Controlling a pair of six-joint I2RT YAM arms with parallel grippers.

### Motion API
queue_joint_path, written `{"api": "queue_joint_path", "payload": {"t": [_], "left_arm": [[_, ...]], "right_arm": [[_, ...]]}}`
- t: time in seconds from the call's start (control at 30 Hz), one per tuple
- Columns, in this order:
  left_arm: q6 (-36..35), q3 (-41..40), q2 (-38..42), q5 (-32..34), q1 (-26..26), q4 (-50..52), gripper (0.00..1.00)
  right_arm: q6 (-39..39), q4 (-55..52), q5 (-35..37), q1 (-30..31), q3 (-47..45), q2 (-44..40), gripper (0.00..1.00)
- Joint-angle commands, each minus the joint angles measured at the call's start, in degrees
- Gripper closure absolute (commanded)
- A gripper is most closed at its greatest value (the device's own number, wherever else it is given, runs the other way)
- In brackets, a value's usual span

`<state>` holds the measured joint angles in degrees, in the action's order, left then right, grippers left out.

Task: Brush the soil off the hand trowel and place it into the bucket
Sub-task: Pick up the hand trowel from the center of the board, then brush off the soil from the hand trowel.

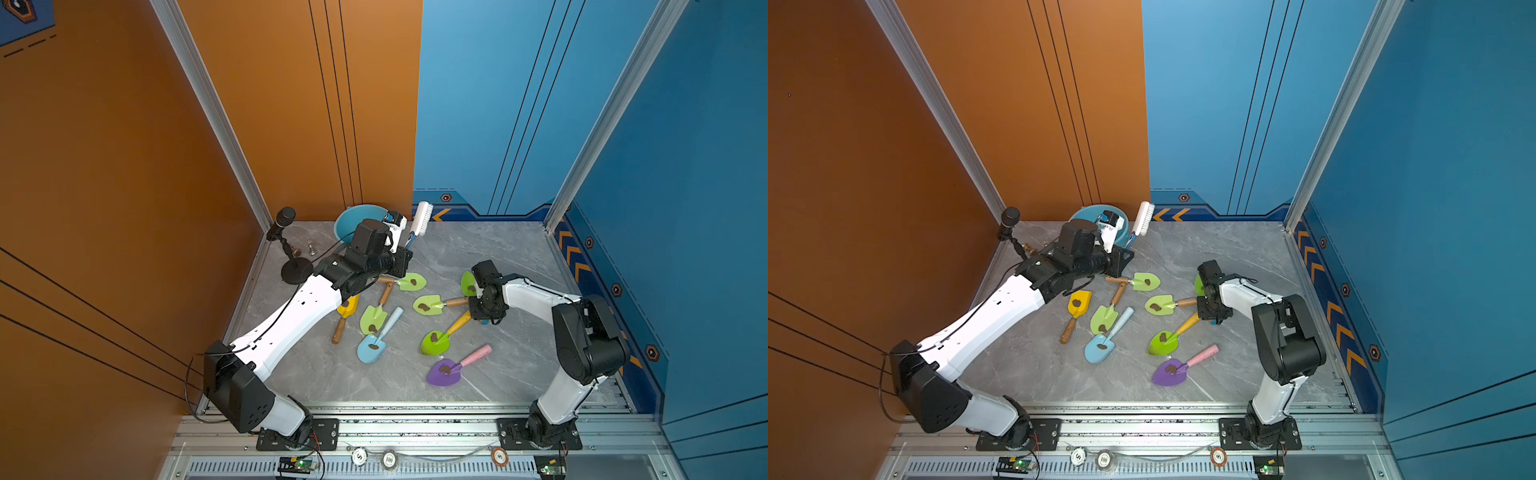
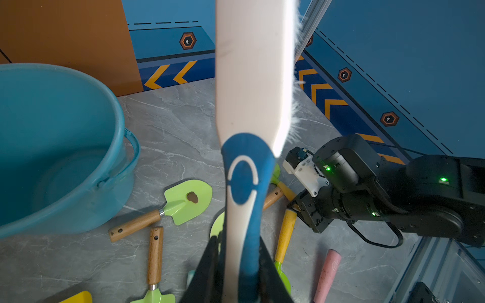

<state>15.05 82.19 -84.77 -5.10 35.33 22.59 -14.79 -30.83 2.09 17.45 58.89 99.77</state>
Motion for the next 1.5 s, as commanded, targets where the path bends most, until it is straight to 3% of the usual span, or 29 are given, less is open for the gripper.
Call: {"api": "queue_joint_path", "payload": {"t": [0.0,0.2,0.4,0.73,1.1,1.3,1.47], "left_arm": [[0.9,0.2,0.4,-0.8,0.6,0.1,1.00],[0.4,0.8,0.4,-1.1,0.6,1.6,1.00],[-2.8,2.7,0.3,-1.3,0.1,7.6,1.00],[-7.3,4.1,-0.8,0.4,2.1,19.9,1.00],[-4.4,-0.8,-4.0,3.1,5.3,23.3,1.00],[1.2,-4.4,-1.7,3.6,2.5,23.4,1.00],[-2.7,-4.0,-1.5,5.6,4.5,25.2,1.00]], "right_arm": [[-0.9,1.1,3.6,0.8,-2.1,-1.7,0.70],[-1.5,-0.4,7.9,1.2,-1.7,-6.5,0.83],[5.4,-9.2,6.7,2.5,9.4,-12.6,0.87],[10.8,-19.0,2.4,12.9,23.5,-6.2,0.90],[12.1,-22.0,3.1,18.2,25.2,-3.6,0.93],[11.4,-22.4,2.6,18.2,21.4,-5.4,0.93],[11.1,-21.8,1.3,18.6,20.9,-5.7,0.93]]}}
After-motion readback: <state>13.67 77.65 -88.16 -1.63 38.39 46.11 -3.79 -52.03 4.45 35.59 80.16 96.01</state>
